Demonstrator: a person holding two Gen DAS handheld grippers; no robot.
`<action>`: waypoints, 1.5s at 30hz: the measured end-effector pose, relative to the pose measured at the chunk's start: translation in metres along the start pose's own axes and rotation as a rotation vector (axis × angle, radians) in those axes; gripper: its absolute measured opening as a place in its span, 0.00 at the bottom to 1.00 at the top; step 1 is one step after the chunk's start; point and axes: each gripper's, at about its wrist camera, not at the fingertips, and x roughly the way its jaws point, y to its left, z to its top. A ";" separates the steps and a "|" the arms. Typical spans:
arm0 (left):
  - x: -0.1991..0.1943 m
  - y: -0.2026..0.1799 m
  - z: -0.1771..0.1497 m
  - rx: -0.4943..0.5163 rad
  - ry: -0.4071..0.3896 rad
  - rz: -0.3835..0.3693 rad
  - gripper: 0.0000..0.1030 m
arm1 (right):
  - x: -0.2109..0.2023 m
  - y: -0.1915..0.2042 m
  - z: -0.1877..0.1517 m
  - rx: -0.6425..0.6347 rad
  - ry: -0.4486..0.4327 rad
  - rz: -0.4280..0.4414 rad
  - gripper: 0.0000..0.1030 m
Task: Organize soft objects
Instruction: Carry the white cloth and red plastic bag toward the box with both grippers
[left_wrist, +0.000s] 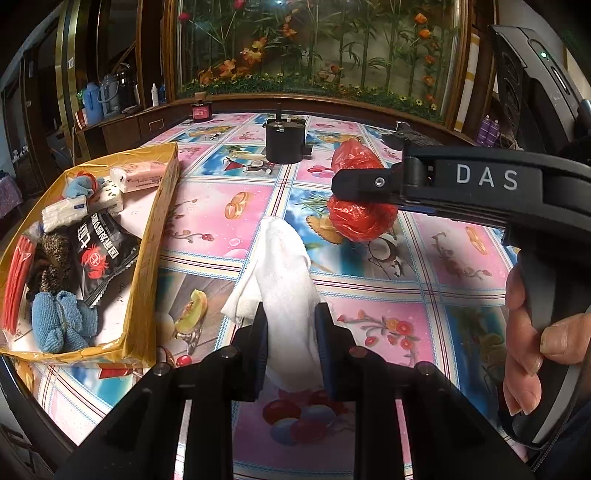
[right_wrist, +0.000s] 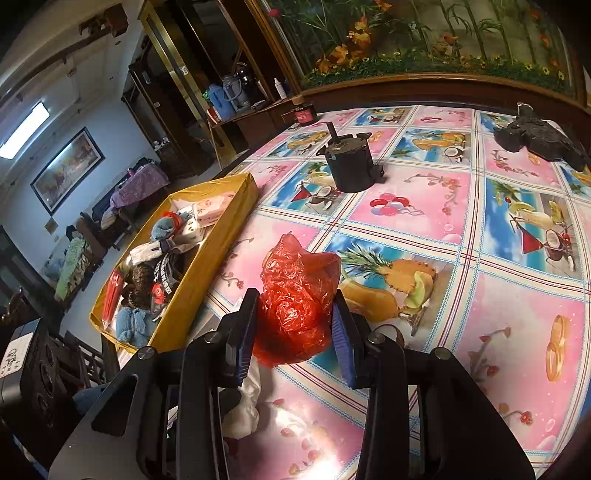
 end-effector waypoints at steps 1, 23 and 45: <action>0.000 -0.001 0.000 0.003 -0.002 0.003 0.22 | 0.000 0.000 0.000 0.000 0.000 0.000 0.36; -0.005 -0.006 -0.002 0.024 -0.026 0.029 0.22 | 0.002 0.001 -0.002 -0.003 0.005 -0.002 0.36; -0.023 -0.002 -0.007 0.018 -0.099 0.025 0.23 | 0.005 0.015 -0.007 -0.063 -0.010 0.017 0.36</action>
